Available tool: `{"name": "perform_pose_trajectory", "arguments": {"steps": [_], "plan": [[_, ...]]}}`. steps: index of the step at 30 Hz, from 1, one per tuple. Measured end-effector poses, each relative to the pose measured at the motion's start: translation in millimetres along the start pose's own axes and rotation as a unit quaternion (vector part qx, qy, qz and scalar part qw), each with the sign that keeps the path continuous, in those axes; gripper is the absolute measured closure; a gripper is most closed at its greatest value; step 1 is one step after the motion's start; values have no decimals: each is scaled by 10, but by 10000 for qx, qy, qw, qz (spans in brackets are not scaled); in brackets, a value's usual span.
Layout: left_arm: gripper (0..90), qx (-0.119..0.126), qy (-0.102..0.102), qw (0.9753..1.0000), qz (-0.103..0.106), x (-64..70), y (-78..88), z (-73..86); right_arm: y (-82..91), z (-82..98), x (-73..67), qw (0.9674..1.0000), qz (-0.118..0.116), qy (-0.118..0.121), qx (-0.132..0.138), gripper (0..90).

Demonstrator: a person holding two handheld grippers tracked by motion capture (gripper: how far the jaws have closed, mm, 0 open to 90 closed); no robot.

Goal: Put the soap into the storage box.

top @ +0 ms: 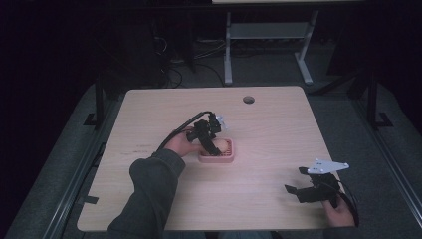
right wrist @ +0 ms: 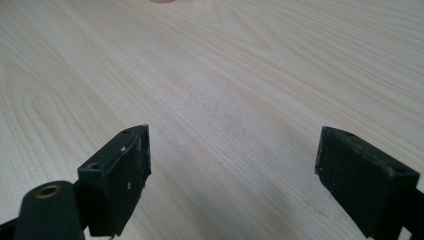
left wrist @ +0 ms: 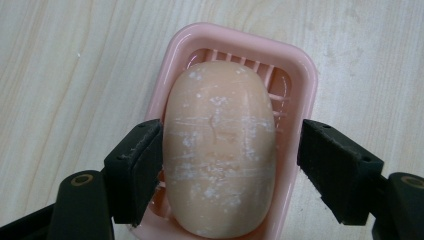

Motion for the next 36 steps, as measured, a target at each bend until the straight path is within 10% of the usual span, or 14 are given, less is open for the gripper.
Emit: {"name": "perform_pose_trajectory", "arguments": {"steps": [36], "plan": [[241, 108, 249, 9996, -63, 138, 187, 173, -27, -4, -3, 10000, 28, 25, -44, 141]]}}
Point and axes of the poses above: each handheld gripper's, and its own axes: y roughly backward along the jaws, z roughly out of its underside, x roughly to its right, the point moved 9 cm from there along -y, roughly forward along the jaws, and after that the axes turned 11 degrees about x, right-handed, at the moved point
